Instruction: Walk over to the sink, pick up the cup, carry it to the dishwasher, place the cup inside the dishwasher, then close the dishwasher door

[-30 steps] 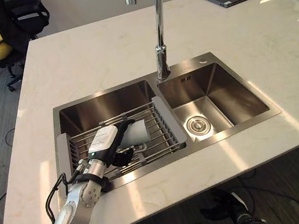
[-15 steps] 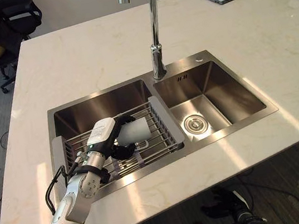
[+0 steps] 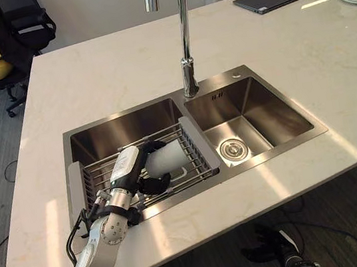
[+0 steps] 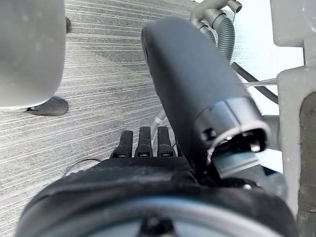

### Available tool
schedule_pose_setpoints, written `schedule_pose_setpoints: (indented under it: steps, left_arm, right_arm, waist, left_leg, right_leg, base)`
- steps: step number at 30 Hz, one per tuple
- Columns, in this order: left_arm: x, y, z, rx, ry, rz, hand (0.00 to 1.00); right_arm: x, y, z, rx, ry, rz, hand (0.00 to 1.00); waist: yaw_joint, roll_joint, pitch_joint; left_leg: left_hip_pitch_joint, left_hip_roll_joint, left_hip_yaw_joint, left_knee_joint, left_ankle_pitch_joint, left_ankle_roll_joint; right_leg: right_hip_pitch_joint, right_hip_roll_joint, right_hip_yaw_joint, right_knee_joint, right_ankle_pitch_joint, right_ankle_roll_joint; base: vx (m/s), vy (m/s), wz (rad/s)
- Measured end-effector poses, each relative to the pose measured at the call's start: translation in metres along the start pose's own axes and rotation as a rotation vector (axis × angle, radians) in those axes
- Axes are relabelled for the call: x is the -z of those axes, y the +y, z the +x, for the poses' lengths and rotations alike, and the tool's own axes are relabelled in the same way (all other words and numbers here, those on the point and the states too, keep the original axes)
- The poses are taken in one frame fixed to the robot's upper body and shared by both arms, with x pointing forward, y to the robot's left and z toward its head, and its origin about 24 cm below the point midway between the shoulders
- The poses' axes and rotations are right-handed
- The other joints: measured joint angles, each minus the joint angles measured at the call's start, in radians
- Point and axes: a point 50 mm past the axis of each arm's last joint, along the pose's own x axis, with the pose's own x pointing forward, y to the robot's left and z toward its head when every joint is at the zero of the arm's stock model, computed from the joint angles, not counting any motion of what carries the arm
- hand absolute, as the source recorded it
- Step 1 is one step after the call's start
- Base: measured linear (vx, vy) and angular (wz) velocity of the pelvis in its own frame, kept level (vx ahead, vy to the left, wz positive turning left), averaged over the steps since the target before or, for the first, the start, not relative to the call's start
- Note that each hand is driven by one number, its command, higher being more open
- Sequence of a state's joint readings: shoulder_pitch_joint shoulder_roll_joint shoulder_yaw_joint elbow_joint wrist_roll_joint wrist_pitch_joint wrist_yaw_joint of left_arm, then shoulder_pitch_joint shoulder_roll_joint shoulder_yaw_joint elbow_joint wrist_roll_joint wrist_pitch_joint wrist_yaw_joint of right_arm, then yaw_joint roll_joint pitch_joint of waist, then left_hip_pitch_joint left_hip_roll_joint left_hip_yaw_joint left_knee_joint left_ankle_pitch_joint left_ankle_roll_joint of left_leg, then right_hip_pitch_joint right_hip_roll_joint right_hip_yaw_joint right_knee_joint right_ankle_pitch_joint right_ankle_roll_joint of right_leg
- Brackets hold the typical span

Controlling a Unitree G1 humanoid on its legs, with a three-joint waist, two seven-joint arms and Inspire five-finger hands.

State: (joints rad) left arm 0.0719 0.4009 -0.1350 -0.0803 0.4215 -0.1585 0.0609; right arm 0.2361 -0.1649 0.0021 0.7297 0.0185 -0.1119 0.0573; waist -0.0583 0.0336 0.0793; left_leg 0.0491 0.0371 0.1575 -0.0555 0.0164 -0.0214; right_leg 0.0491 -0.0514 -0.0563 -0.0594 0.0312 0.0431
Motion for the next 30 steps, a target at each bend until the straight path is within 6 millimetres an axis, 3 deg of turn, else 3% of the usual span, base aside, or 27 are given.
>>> schedule_pose_setpoints:
  steps: [11, 16, 23, 30]
  left_arm:
    - [-0.019, 0.015, -0.011, -0.291, -0.026, -0.486, 0.30]
    - [-0.022, 0.010, -0.014, -0.345, -0.030, -0.724, 0.30]
    - [-0.025, 0.004, -0.022, -0.358, -0.019, -0.838, 0.30]
    - [-0.031, -0.015, -0.027, -0.278, -0.004, -0.906, 0.30]
  right_arm:
    - [0.004, 0.002, 0.000, 0.023, 0.018, 0.044, 0.90]
    - [0.003, 0.006, 0.000, 0.022, 0.016, 0.075, 0.90]
    - [0.003, 0.010, -0.001, 0.025, 0.010, 0.098, 0.90]
    - [-0.007, 0.013, 0.001, 0.026, -0.031, 0.112, 0.90]
  waist:
    - [0.018, -0.001, 0.001]
    - [0.019, -0.003, 0.001]
    - [0.026, -0.010, 0.000]
    - [0.043, -0.019, -0.004]
  left_leg:
    - [0.012, 0.012, 0.028, 0.022, -0.019, -0.001]
    - [0.011, 0.014, 0.025, 0.026, -0.022, -0.001]
    - [0.011, 0.013, 0.002, 0.035, -0.030, 0.000]
    - [-0.005, 0.012, -0.001, 0.066, -0.050, 0.002]
  right_leg:
    - [0.005, 0.003, 0.030, 0.011, -0.002, 0.000]
    - [0.010, 0.002, 0.027, 0.015, -0.008, -0.002]
    - [0.011, 0.000, 0.004, 0.044, -0.034, 0.000]
    - [0.010, -0.001, 0.002, 0.045, -0.037, 0.002]
  base:
    - [-0.02, -0.007, -0.07]
    - [0.00, -0.002, 0.01]
    - [0.00, -0.011, 0.10]
    - [0.00, -0.001, 0.01]
